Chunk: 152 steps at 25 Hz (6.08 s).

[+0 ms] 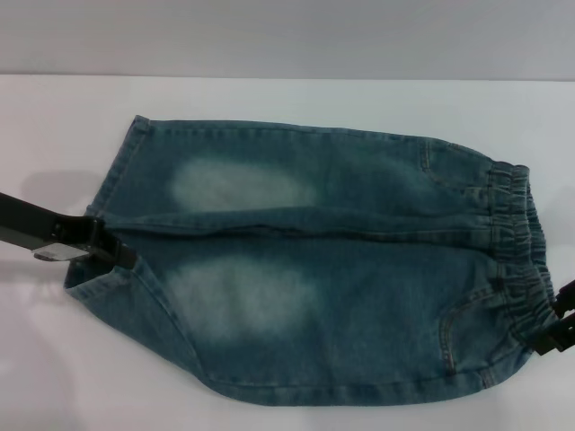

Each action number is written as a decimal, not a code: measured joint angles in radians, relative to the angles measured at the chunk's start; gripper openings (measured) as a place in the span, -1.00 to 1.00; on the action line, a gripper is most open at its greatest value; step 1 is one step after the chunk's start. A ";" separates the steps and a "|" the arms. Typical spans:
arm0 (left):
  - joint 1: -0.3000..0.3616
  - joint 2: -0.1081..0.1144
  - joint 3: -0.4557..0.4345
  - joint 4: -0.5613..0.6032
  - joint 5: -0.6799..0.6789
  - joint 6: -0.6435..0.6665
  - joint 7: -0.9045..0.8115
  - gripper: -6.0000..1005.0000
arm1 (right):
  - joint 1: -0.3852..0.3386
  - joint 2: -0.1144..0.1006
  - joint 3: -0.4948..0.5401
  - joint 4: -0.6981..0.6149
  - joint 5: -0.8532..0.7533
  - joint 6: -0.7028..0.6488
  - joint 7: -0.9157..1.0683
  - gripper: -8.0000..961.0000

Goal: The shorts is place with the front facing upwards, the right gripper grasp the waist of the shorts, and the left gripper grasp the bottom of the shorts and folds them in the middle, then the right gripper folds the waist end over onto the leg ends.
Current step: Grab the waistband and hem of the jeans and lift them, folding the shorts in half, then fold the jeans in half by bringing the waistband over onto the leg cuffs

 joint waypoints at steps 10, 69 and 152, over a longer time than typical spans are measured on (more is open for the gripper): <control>0.002 -0.001 0.000 -0.002 0.000 -0.007 0.005 -0.81 | 0.000 0.007 -0.007 0.011 0.001 0.007 -0.015 -0.06; -0.018 -0.070 -0.143 -0.055 -0.295 -0.619 0.177 -0.74 | -0.201 0.086 0.336 0.261 0.732 0.611 -0.341 -0.98; 0.026 -0.114 -0.001 -0.200 -0.713 -0.711 0.705 0.28 | -0.252 0.123 0.182 0.265 1.004 0.738 -0.517 0.25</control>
